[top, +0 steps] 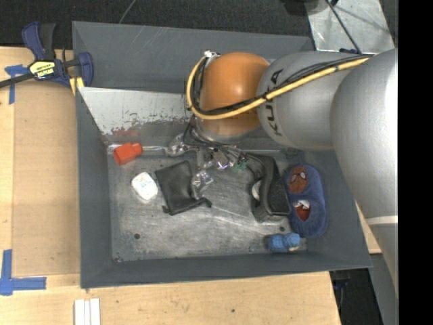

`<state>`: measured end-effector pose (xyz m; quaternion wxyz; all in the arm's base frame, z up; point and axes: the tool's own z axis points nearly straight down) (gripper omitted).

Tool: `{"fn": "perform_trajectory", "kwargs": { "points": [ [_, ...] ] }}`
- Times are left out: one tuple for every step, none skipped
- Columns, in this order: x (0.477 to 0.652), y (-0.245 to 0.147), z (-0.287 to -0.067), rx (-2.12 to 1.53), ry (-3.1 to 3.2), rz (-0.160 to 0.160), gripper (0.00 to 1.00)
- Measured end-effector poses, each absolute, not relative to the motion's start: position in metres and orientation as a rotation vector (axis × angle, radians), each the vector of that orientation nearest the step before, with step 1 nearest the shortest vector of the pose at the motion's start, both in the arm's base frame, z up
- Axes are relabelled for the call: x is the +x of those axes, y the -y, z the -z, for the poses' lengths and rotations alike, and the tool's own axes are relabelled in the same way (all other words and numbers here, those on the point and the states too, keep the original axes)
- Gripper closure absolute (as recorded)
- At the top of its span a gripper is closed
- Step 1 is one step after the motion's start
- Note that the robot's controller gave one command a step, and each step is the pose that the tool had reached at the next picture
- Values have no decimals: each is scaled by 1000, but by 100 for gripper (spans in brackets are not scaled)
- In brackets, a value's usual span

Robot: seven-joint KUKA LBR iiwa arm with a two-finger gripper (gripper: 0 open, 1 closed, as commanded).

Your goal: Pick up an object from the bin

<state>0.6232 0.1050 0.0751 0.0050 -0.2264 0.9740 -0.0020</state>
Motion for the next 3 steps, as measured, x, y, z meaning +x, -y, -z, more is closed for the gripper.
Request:
{"fn": "perform_trajectory", "kwargs": {
  "points": [
    [619,-91,-75,-1238,-2874,-3,0],
    [620,-92,-78,-1234,-2881,-2,0],
    [622,-92,-79,-1228,-2885,-1,0]
  ]
}}
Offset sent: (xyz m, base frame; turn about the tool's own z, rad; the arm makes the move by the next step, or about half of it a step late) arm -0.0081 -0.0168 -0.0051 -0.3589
